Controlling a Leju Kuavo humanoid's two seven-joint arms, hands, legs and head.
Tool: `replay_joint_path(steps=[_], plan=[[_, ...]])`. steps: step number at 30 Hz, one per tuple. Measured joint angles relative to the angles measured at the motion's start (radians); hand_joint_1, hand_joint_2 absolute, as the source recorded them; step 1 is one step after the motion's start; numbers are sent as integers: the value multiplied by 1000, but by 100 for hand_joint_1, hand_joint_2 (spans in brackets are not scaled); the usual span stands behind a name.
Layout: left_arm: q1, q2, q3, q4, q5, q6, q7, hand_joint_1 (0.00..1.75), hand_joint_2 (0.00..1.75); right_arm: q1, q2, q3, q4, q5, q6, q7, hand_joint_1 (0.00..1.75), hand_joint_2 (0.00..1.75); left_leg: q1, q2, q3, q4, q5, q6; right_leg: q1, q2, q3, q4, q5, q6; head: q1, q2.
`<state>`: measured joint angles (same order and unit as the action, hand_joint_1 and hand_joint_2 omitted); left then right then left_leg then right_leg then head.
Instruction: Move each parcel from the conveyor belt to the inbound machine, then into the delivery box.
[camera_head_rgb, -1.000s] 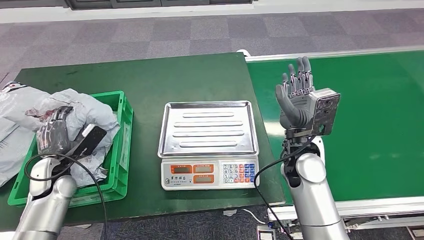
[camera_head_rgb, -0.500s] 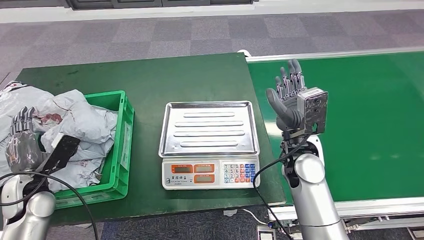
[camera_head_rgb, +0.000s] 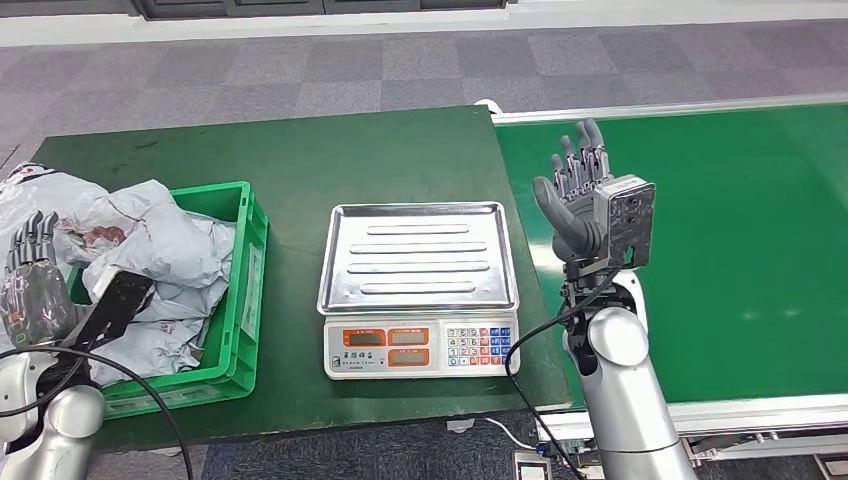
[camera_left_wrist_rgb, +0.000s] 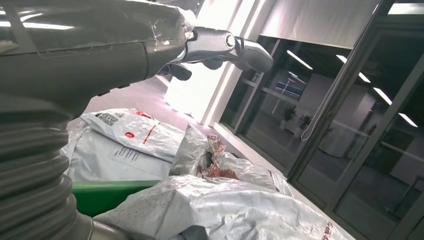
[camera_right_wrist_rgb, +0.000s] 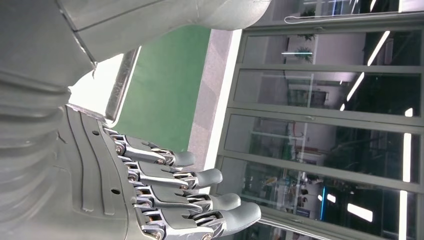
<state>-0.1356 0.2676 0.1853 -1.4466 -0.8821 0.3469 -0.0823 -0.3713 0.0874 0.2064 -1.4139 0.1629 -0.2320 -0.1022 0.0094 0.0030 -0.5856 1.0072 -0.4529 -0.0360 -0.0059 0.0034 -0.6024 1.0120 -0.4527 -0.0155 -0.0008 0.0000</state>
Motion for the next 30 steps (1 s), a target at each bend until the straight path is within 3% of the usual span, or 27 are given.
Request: replay_joint_path(steps=[5,10,12,17,21,26,30], plan=[[21,-13,11,-60,182,10,-79,0,175,-6,0,-2,10,11,13,-5,0,175,0,0,0,0,0,0,0,0,0,0,0,0,0,0],[34,-32,20,-160,367,112,-186,0,175,-28,3,-2,30,18,47,1,0,175,0,0,0,0,0,0,0,0,0,0,0,0,0,0],[33,-34,20,-199,444,113,-208,0,175,-37,3,-2,42,20,61,2,0,175,0,-1,0,0,0,0,0,-1,0,0,0,0,0,0],[8,-41,13,-263,784,-160,-231,0,175,-71,4,5,76,-24,207,2,0,175,0,0,0,0,1,0,0,-1,0,0,1,0,0,0],[-49,-52,-23,-272,898,-271,-192,0,175,-99,10,21,107,-70,255,9,0,175,0,-1,1,0,2,0,0,-1,0,0,2,-1,0,0],[-129,-81,-110,-214,978,-386,-105,0,175,-125,31,31,127,-112,234,15,0,175,0,-2,0,0,3,0,-1,-2,0,0,3,0,0,0],[-218,-148,-203,-85,960,-369,-73,0,175,-153,51,67,149,-70,143,37,0,175,-1,-3,0,1,4,0,-1,-3,0,0,4,1,0,0]])
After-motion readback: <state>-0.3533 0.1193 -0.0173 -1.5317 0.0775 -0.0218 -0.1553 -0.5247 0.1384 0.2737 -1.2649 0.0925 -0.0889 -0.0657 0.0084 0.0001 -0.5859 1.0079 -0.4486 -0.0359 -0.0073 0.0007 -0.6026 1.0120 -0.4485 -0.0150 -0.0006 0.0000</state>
